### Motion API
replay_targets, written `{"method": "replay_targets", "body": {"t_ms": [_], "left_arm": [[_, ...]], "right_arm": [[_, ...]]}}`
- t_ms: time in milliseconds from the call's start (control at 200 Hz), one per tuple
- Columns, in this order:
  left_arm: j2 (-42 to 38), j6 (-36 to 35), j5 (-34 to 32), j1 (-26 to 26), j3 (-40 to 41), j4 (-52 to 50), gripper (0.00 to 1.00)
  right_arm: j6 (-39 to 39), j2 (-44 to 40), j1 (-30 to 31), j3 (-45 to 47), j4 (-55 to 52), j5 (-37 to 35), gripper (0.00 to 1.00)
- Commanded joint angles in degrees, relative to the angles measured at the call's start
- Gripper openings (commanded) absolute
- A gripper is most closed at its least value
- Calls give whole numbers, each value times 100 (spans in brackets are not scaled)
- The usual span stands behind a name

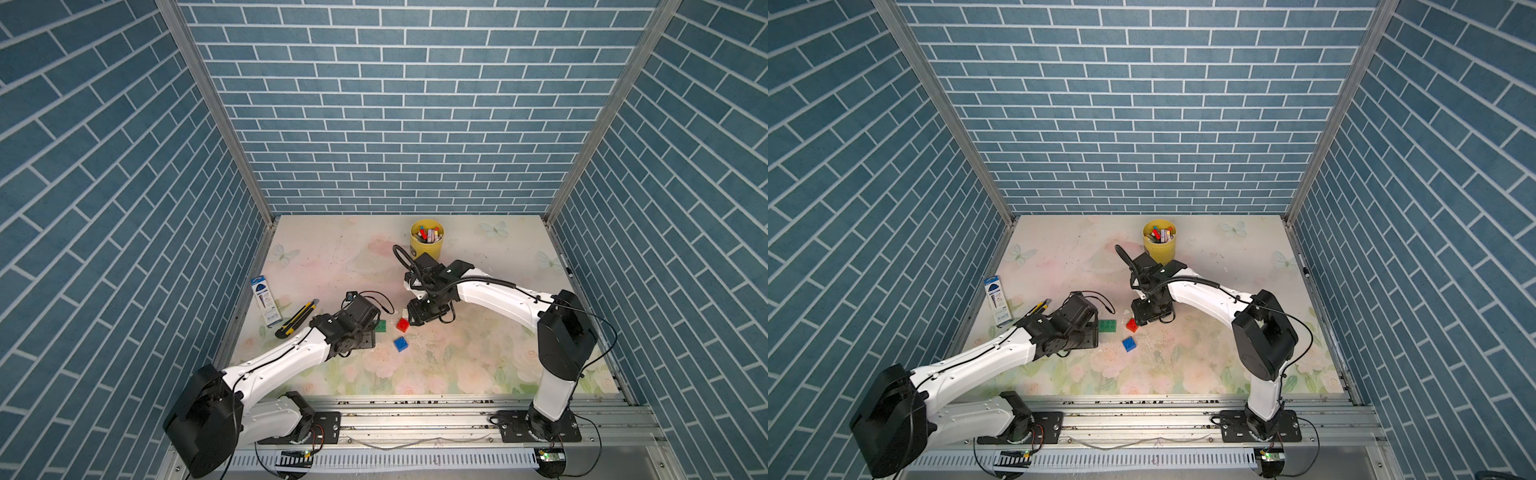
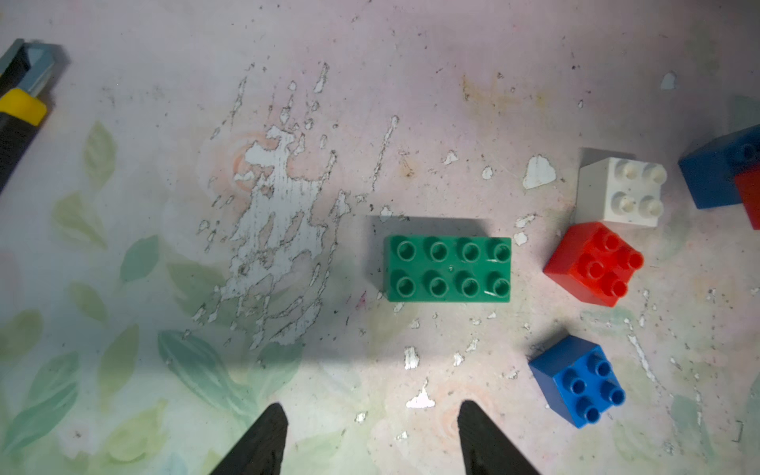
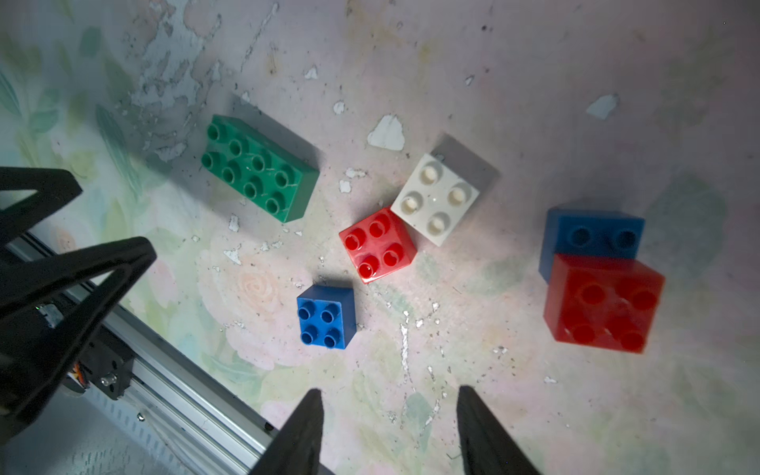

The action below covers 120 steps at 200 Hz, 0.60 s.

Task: Assemble the letter y with lego
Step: Pick up the lego brick from the center of the board.

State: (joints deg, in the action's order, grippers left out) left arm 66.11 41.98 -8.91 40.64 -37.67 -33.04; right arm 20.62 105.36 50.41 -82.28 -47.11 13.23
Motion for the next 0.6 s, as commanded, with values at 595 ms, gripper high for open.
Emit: {"method": "replay_targets", "body": {"t_ms": [595], "left_arm": [[-394, 467, 114, -292, 533, -36, 70]], "right_arm": [[-255, 1597, 331, -1141, -277, -568, 62]]}}
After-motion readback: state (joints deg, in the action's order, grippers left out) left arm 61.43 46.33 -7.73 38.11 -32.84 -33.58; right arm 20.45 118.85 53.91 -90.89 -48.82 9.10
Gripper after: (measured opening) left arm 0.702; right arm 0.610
